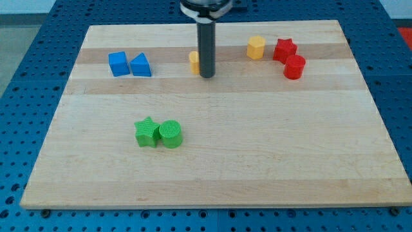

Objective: Slide the yellow heart closer to the blue triangle

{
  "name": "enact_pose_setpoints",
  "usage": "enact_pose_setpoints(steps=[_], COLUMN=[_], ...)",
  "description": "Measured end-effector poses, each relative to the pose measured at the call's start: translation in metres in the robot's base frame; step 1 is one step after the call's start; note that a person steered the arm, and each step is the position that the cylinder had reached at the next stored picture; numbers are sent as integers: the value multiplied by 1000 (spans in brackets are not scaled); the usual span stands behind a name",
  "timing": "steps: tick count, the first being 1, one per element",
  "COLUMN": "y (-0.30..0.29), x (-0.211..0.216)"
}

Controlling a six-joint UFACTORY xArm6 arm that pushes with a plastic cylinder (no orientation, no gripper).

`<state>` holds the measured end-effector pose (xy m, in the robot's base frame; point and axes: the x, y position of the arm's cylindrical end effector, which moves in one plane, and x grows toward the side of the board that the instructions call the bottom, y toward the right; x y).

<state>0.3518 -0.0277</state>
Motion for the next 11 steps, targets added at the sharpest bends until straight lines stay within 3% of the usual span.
enact_pose_setpoints(steps=[2,3,9,11], y=[53,50,-42,-27], x=[-3,-28,-25,-25])
